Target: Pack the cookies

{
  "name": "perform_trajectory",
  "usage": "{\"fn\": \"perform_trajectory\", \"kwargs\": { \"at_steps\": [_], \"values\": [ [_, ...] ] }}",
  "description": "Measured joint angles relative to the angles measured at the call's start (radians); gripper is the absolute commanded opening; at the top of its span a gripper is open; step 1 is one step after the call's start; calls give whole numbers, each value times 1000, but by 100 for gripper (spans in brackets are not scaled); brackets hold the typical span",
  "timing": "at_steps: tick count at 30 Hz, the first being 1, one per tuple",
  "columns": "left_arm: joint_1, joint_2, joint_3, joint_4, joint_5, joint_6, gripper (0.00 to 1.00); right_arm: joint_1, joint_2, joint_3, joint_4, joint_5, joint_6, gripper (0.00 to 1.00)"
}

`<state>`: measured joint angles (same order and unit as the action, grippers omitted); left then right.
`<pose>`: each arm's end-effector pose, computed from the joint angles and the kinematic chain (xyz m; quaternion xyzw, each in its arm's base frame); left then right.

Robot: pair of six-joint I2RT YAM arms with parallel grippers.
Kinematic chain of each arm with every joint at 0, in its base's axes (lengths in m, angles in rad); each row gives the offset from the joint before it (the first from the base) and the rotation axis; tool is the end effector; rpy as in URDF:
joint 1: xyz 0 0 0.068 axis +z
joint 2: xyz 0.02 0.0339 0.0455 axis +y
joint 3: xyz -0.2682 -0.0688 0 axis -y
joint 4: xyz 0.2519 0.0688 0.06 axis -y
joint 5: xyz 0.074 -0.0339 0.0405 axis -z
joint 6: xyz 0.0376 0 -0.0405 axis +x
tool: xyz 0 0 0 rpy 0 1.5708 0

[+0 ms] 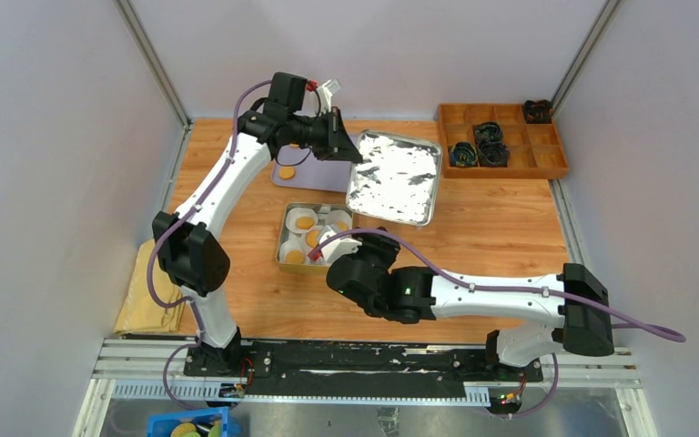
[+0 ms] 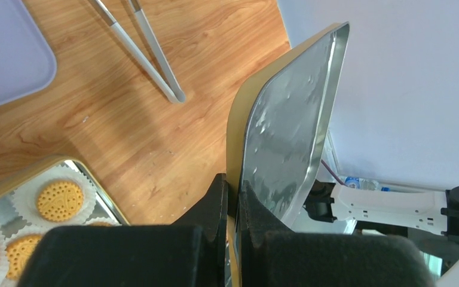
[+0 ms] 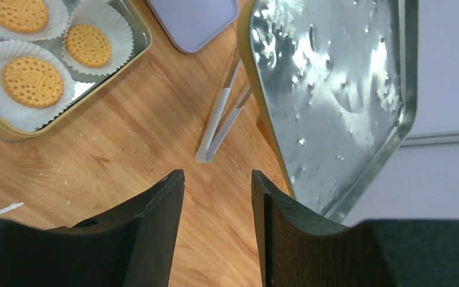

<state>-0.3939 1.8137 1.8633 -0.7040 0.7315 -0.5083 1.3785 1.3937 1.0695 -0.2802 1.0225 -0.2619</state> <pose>0.3727 -0.1821 0.3842 0.1101 0.8452 -0.4688 0.2319 0.0903 0.2959 0.3009 -0.4097 0.6930 -0.1528 0.5732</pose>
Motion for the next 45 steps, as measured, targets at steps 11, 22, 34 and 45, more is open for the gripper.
{"fn": "perform_trajectory", "kwargs": {
  "at_steps": [11,22,34,45],
  "values": [
    [5,-73,-132,31,-6,-1,0,-9,24,1,11,89,-15,42],
    [13,-147,-209,77,-21,6,0,-43,23,1,10,88,12,23],
    [11,-147,-241,57,-21,59,52,-64,4,6,4,74,28,2],
    [5,-123,-223,27,-21,93,53,-114,-162,18,11,11,79,10]
  ]
}}
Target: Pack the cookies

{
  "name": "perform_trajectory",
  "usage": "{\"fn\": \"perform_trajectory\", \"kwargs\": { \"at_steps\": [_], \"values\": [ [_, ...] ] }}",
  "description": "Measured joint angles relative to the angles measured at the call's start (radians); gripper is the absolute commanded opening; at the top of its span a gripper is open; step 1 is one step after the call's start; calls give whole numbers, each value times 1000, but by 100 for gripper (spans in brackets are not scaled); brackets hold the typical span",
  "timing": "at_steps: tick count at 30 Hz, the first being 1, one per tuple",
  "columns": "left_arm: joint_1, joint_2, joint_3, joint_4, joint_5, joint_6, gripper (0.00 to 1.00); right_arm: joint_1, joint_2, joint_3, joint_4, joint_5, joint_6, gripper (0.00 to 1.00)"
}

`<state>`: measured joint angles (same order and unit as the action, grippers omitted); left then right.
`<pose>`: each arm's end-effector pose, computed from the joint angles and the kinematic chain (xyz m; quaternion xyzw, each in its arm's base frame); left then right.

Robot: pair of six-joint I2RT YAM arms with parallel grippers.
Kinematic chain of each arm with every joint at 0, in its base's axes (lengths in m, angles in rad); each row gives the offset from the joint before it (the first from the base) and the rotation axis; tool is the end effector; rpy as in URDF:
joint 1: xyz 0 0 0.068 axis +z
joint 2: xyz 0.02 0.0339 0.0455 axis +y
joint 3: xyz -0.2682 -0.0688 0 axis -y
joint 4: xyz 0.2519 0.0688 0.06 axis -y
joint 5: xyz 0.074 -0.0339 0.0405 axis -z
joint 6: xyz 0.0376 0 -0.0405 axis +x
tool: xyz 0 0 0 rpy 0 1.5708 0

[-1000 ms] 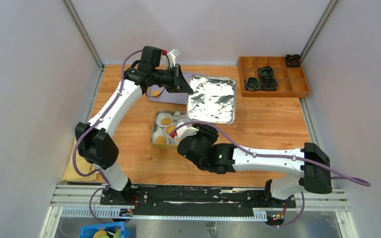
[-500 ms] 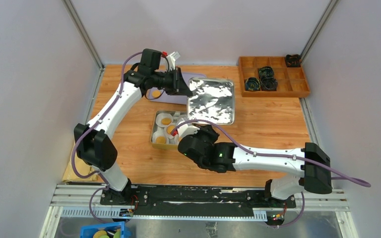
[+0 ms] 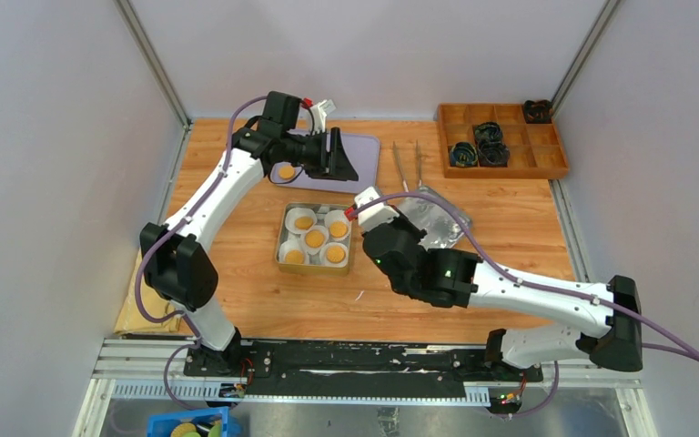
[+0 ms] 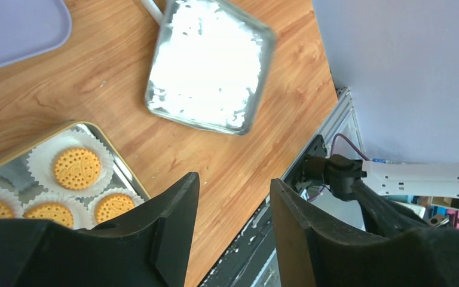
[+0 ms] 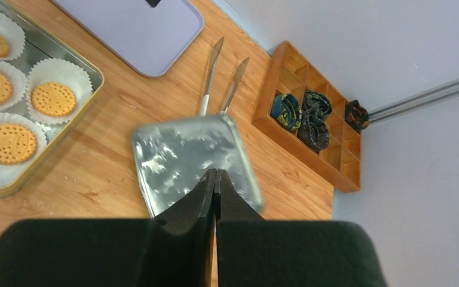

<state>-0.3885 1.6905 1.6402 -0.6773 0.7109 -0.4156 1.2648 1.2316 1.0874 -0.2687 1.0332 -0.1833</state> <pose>0.3453 -0.1678 0.3589 0.1308 0.8573 -0.4423 0.2288 0.1134 0.2516 0.3522 -0.2797 0.7242 -0.1095 0.6207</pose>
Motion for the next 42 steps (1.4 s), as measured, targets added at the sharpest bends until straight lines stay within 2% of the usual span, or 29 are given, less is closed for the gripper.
{"fn": "perform_trajectory", "kwargs": {
  "at_steps": [5,6,7,11,18,21,23,26,29,37,42],
  "values": [
    [0,1,2,3,0,0,55,-86,-50,-7,-33,-73,93,57],
    [0,1,2,6,0,0,55,-110,-58,-16,-43,-91,124,65],
    [0,1,2,8,-1,0,56,-140,-69,-32,-51,-119,154,68],
    [-13,5,2,24,-8,5,57,-252,-105,-90,-108,-220,261,67],
    [-112,85,31,45,-51,27,55,-444,-76,-98,-212,-351,451,50],
    [-139,112,26,60,-85,35,54,-460,-24,-100,-241,-381,511,32],
    [-144,113,8,76,-110,41,54,-498,27,-97,-296,-398,589,25],
    [-150,113,-22,97,-148,63,55,-605,64,-120,-353,-446,705,26],
    [-172,125,-35,99,-160,92,54,-676,9,-209,-393,-482,815,31],
    [-229,260,-8,106,-146,114,53,-700,-124,-324,-467,-565,1023,31],
    [-229,272,-8,123,-138,116,53,-702,-180,-431,-516,-599,1189,33]
  ]
}}
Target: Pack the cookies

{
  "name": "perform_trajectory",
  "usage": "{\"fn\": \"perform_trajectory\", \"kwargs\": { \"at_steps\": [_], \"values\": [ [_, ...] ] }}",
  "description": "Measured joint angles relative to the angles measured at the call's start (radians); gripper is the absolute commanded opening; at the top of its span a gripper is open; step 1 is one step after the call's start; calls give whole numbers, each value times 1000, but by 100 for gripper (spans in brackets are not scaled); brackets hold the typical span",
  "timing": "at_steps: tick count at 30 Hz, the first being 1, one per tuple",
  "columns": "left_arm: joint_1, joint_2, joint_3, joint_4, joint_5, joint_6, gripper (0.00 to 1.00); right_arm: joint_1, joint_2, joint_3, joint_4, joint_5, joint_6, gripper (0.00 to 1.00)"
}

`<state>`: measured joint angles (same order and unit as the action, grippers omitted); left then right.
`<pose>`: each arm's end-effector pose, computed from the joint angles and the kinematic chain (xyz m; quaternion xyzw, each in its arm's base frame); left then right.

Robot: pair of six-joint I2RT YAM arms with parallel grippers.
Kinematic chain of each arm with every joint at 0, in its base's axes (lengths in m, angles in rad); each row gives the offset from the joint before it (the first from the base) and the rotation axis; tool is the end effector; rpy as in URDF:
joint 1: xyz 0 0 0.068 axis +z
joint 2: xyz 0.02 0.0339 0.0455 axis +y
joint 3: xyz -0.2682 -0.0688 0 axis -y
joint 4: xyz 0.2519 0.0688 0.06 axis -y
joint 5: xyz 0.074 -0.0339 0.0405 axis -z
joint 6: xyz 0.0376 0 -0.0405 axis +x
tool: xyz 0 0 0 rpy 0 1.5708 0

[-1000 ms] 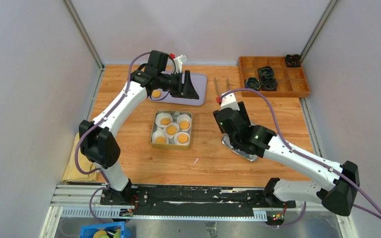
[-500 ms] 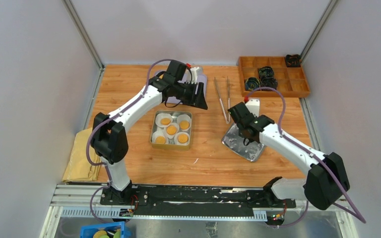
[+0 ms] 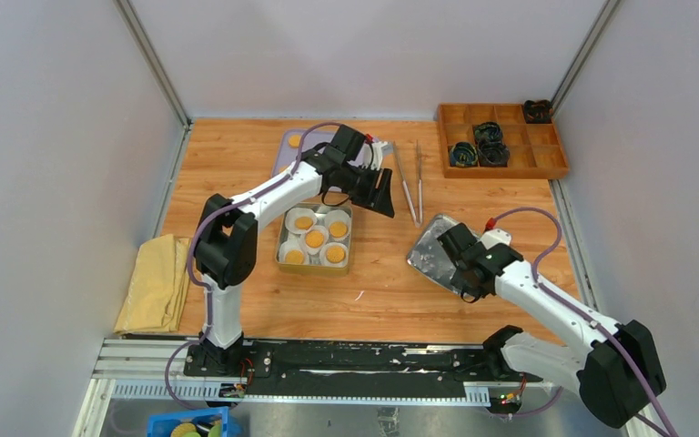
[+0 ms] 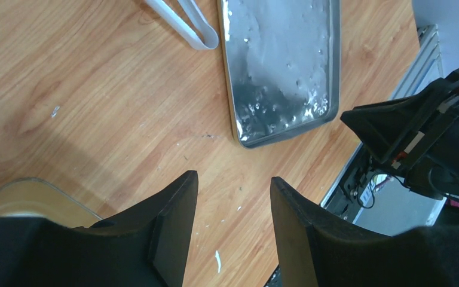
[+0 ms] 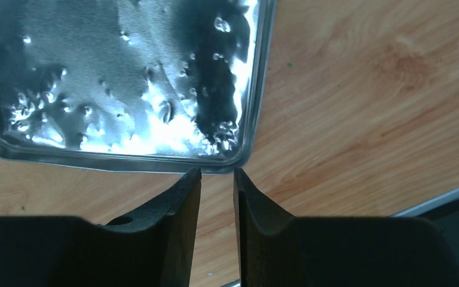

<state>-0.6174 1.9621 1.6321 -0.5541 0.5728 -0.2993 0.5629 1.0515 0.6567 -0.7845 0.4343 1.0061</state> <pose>0.3527 -0.2754 0.2549 0.2370 0.8768 -0.3814 0.1719 0.1638 0.0847 0.2049 0.2514 0.9252 -0.0154 0.2837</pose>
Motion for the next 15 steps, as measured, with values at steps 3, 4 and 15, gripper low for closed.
{"fn": "perform_trajectory", "kwargs": {
  "at_steps": [3,4,15],
  "values": [
    [0,0,-14,35,16,-3,54,-7,-36,-29,-46,-5,84,36],
    [0,0,-24,49,23,-5,54,-12,-46,-29,-66,-2,109,36],
    [0,-2,-94,113,48,-19,54,-210,-50,-41,-104,-9,138,37]
  ]
}}
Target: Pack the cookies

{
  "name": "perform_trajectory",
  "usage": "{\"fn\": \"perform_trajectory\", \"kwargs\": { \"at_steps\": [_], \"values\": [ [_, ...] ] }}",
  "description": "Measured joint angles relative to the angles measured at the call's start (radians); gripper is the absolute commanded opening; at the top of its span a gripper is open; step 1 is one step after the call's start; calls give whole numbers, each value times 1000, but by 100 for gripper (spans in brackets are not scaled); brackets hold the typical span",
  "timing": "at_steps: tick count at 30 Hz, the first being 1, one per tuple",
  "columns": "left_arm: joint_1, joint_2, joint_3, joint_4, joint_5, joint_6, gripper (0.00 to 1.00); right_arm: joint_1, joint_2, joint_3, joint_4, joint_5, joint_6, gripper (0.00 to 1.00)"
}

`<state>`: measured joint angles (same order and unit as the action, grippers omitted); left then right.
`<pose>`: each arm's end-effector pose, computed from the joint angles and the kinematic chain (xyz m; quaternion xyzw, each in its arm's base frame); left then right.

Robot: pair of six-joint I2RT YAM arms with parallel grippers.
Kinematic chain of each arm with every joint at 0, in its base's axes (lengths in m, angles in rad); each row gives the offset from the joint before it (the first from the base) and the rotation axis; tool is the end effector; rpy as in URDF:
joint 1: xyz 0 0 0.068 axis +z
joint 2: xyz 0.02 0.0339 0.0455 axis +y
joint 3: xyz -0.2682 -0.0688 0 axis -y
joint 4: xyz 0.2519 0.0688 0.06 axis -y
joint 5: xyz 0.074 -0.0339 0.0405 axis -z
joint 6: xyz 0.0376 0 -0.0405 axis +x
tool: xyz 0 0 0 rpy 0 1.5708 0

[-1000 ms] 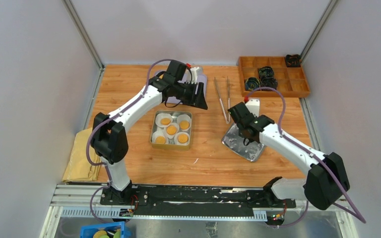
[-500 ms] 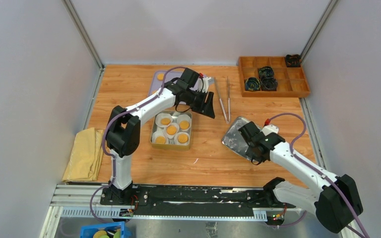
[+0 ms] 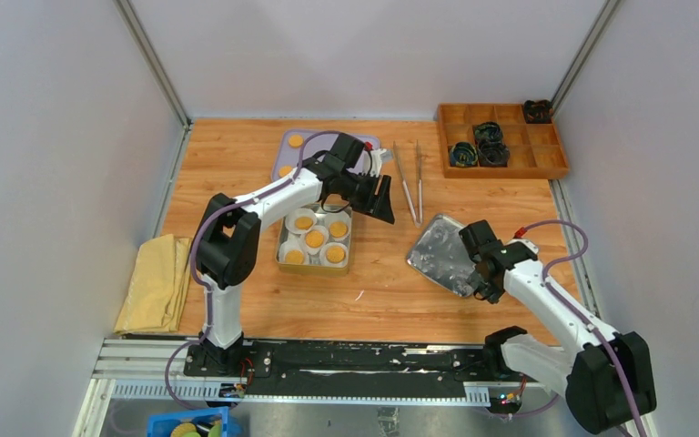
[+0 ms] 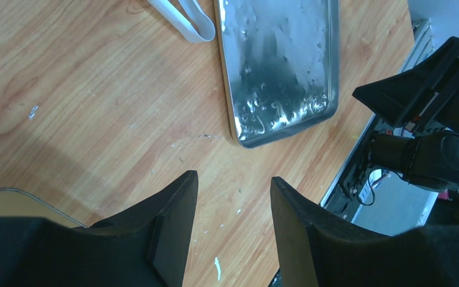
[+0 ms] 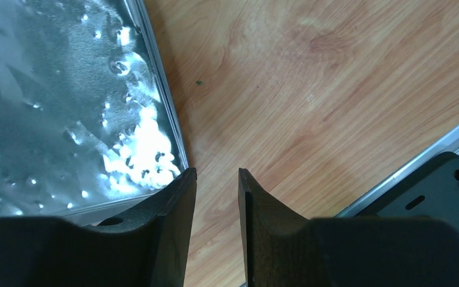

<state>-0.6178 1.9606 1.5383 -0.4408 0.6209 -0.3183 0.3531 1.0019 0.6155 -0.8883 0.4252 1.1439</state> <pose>0.3495 -0.2752 0.2336 0.2379 0.8674 -0.4046 0.1652 0.1584 0.0418 0.1966 0.4011 0.8802 -0.0548 0.2477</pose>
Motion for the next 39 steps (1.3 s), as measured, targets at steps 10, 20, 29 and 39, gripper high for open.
{"fn": "perform_trajectory", "kwargs": {
  "at_steps": [10,20,29,39],
  "values": [
    [0,0,0,4,-8,7,54,-42,114,-23,120,-41,-72,32],
    [0,0,0,-3,-13,12,53,-48,84,-25,176,-42,-113,33],
    [0,0,0,-4,-15,12,53,-51,176,-26,226,-69,-127,0],
    [0,0,0,-15,-41,20,53,-51,57,1,203,-80,-177,0]
  ]
}}
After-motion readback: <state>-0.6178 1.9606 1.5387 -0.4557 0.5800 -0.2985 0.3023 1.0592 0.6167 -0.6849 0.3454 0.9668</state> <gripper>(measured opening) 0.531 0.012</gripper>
